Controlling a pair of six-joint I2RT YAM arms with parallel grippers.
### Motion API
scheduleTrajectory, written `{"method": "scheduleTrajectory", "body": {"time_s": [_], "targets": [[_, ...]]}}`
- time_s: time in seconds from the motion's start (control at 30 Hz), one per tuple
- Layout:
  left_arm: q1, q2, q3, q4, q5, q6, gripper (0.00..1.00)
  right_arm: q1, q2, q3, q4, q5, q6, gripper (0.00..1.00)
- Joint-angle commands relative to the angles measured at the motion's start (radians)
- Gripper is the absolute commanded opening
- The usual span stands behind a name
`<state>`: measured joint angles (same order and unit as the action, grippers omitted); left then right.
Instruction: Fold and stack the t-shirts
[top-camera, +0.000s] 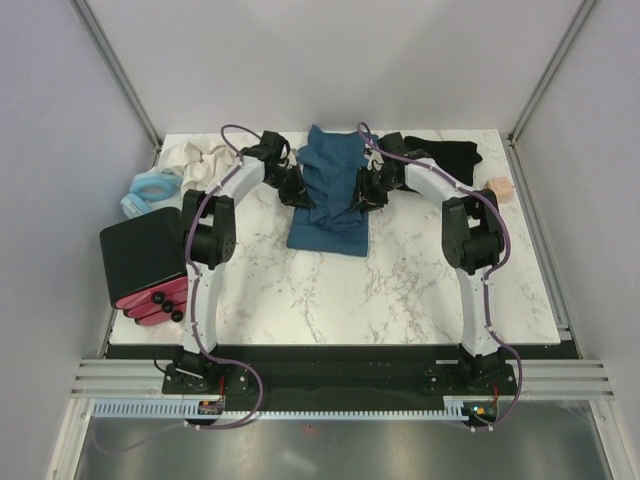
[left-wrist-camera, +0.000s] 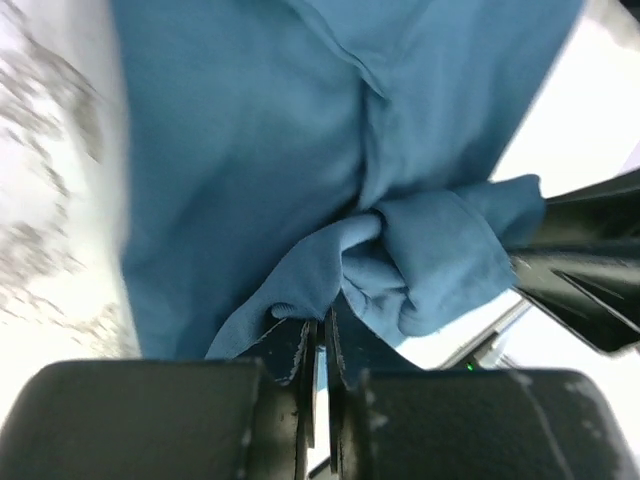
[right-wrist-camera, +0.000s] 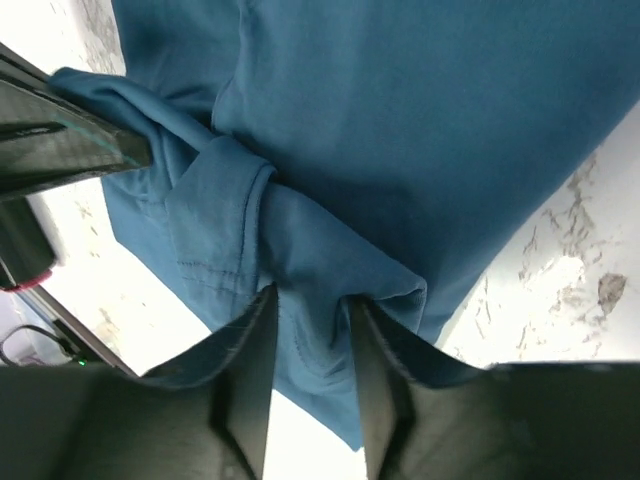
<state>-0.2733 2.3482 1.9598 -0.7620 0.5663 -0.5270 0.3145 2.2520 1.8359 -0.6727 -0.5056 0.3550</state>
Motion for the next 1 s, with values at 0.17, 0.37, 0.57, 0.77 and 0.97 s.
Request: {"method": "scheduleTrajectory", "body": {"time_s": [0.17,0.37,0.57,0.77,0.97], "targets": [[0.017,0.063,0.191,0.013,-0.045,-0.048,0.26,-0.021,0.038,0.108,0.136,-0.04,0.108,0.45],[0.022,0.108,0.243,0.029,-0.011,-0.085,0.29,-0.04,0.075,0.125,0.205,-0.067,0.191,0.45],[0.026,0.144,0.272,0.032,-0.032,-0.113,0.3,-0.063,0.112,0.129,0.26,-0.06,0.275,0.45],[0.04,0.169,0.32,0.033,-0.043,-0.126,0.34,-0.071,0.12,0.148,0.268,-0.039,0.297,0.45],[0.057,0.151,0.324,0.035,-0.082,-0.12,0.33,-0.08,0.089,0.143,0.266,-0.004,0.285,0.46]]}}
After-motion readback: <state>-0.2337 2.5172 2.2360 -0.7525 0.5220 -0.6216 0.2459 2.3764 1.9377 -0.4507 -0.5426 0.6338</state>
